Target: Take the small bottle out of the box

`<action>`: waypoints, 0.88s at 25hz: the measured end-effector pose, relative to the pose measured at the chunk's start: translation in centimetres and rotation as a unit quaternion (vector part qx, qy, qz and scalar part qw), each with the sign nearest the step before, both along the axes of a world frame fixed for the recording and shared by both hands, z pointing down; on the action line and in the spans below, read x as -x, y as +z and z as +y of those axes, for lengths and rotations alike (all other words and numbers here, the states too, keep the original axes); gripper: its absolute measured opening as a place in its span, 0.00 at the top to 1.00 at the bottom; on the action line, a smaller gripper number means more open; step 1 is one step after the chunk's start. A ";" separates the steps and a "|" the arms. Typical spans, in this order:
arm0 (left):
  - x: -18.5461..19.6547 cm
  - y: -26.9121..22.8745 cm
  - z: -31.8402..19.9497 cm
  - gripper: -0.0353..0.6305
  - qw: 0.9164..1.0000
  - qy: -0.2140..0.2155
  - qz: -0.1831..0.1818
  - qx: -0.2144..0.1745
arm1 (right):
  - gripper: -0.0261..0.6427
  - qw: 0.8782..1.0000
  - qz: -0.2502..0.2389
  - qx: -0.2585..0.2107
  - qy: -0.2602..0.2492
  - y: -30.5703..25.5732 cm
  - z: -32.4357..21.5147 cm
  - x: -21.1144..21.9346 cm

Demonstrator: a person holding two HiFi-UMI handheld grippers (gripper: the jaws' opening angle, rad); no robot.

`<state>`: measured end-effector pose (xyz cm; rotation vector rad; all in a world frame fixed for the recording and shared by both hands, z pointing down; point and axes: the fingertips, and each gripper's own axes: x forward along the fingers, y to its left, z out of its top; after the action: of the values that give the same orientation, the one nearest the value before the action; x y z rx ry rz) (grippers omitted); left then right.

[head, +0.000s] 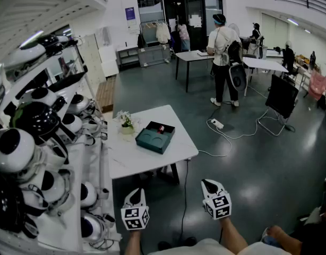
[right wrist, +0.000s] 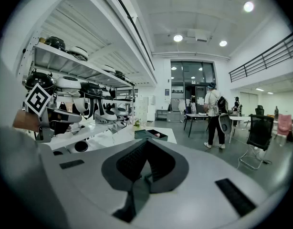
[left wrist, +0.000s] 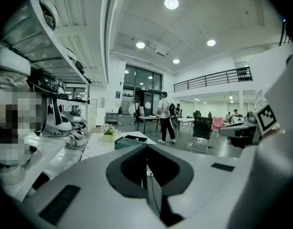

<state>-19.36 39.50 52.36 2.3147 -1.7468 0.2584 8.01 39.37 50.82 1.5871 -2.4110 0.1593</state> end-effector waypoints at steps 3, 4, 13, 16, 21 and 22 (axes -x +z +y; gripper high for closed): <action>0.1 -0.2 -0.1 0.92 1.000 -0.003 0.001 -0.003 | 0.93 1.000 -0.001 -0.002 -0.005 -0.1 -0.4 0.5; 0.1 -0.2 -0.1 0.92 1.000 -0.004 0.002 -0.004 | 0.93 1.000 -0.001 -0.003 -0.007 -0.1 -0.4 0.6; -1.4 -0.3 0.0 0.92 1.000 -0.008 0.001 -0.004 | 0.93 1.000 -0.005 -0.007 -0.019 -0.3 -0.1 -0.5; -2.3 -0.5 -0.1 0.92 1.000 -0.009 -0.001 -0.003 | 0.93 1.000 -0.006 -0.003 -0.021 0.1 -0.2 -1.2; -3.9 -0.4 -0.3 0.92 1.000 -0.015 -0.007 -0.003 | 0.93 0.999 -0.010 0.003 -0.034 0.8 -0.6 -2.3; -4.2 -0.4 -0.4 0.92 1.000 -0.016 -0.008 -0.003 | 0.93 0.999 -0.010 0.003 -0.037 0.8 -0.7 -2.6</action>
<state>-15.12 39.06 51.95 2.2927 -1.7924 0.2677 10.58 38.66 51.65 1.4986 -2.4779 0.1695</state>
